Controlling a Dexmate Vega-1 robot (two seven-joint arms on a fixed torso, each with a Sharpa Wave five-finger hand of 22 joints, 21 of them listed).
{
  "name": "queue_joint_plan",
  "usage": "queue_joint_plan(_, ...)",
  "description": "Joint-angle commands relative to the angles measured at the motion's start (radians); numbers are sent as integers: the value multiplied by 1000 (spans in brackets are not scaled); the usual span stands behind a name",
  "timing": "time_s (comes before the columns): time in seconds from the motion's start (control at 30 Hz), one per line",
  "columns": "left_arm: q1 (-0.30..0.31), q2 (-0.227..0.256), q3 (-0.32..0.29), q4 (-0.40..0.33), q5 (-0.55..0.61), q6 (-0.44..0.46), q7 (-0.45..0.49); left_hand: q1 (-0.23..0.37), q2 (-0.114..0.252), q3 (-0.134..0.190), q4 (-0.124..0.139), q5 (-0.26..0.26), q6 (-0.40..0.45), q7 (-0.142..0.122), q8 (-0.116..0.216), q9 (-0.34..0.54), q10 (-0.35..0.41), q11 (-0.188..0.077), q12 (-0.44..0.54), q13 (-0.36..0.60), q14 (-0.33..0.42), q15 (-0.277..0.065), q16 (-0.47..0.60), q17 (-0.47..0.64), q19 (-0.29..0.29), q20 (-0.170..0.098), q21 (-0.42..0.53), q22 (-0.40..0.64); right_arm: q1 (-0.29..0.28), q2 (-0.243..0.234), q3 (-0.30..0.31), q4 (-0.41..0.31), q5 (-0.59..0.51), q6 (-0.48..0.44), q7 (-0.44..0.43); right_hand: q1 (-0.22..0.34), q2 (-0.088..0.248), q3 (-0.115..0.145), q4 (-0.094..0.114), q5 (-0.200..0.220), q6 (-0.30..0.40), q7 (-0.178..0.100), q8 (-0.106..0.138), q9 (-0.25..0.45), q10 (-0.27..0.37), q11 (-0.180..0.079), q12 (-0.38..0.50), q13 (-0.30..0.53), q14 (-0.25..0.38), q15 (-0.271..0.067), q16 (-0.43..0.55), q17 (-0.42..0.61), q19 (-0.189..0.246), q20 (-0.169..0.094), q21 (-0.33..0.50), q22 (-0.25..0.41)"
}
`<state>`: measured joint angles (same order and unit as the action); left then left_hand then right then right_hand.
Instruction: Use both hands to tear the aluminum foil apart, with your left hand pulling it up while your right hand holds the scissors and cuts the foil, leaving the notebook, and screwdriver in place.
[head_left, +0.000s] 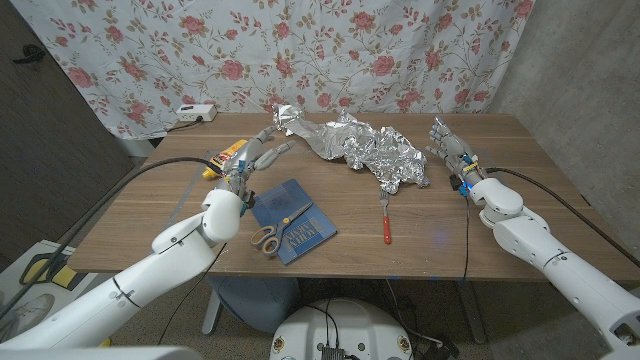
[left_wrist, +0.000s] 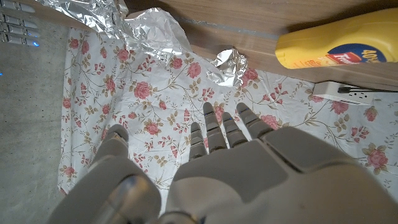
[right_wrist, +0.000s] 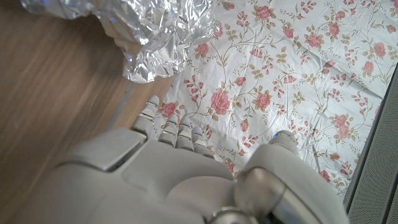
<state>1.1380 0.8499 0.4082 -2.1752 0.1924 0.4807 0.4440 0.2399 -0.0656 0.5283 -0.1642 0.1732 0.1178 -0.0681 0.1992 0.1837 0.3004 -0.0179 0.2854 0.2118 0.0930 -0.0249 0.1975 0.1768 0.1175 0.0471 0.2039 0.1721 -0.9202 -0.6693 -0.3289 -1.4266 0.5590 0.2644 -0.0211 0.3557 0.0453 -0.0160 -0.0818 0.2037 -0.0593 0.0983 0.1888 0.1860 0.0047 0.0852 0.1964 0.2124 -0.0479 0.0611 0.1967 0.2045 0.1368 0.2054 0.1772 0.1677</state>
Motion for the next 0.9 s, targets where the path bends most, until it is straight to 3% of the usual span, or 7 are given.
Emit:
queue_joint_plan(0.03,-5,28,17,-78,42,114,-48,18,0,-2,0,2,-22,-3,-8,2,4,0,5,5,-1,12,-5,0,-5,8,-4,3,-8,-10,0,-19,-10,-15,-15,13,4,2,-6,-2,2,-1,6,3,-4,3,4,3,-7,3,0,2,-8,3,4,3)
queue_joint_plan(0.07,-8,29,24,-83,53,127,-48,24,1,-1,0,3,-37,-3,-12,2,0,12,2,6,-4,19,-7,0,-7,10,-6,3,-9,-11,1,-22,-8,-20,-16,13,5,3,-6,-2,2,-2,6,3,-4,5,5,2,-8,4,0,2,-8,3,4,3)
queue_joint_plan(0.2,-20,39,42,-105,71,177,-69,32,2,1,0,4,-57,-5,-16,3,17,9,8,9,-5,21,-8,1,-9,12,-7,3,-8,-13,0,-20,-11,-15,-9,16,12,6,-6,-2,1,-2,6,3,-4,5,5,2,-12,4,-1,2,-17,4,2,3)
queue_joint_plan(0.37,-27,51,76,-139,127,231,-64,61,3,4,0,6,-186,-9,-33,3,11,8,4,20,-18,31,-11,1,-20,19,-12,4,-10,-16,0,-29,-17,-24,-21,19,15,9,-7,-3,0,-3,5,3,-5,4,4,1,-14,3,-1,2,-21,5,2,2)
queue_joint_plan(0.53,-39,63,106,-167,172,290,-83,72,5,6,0,8,-215,-7,-30,2,3,-2,0,23,-23,33,-11,2,-23,23,-13,3,-12,-15,2,-25,-14,-18,-18,21,17,10,-8,-3,-1,-4,5,3,-6,4,4,1,-14,4,0,1,-22,5,2,2)
queue_joint_plan(0.67,-43,64,127,-179,207,322,-84,125,-2,15,-12,10,-342,-14,-34,2,-12,-7,-8,31,-35,34,-11,2,-31,29,-14,3,-11,-16,0,-21,-18,-13,-14,23,20,12,-9,-3,-2,-4,5,3,-7,4,4,1,-15,3,0,1,-23,5,2,2)
queue_joint_plan(0.9,-62,64,157,-205,241,388,-118,142,-3,18,-13,11,-341,-9,-23,2,-8,-13,-6,33,-37,38,-10,2,-36,35,-15,3,-16,-18,5,-31,-10,-29,-22,26,25,15,-10,-4,-2,-5,5,3,-8,3,4,0,-16,3,1,1,-25,5,3,2)
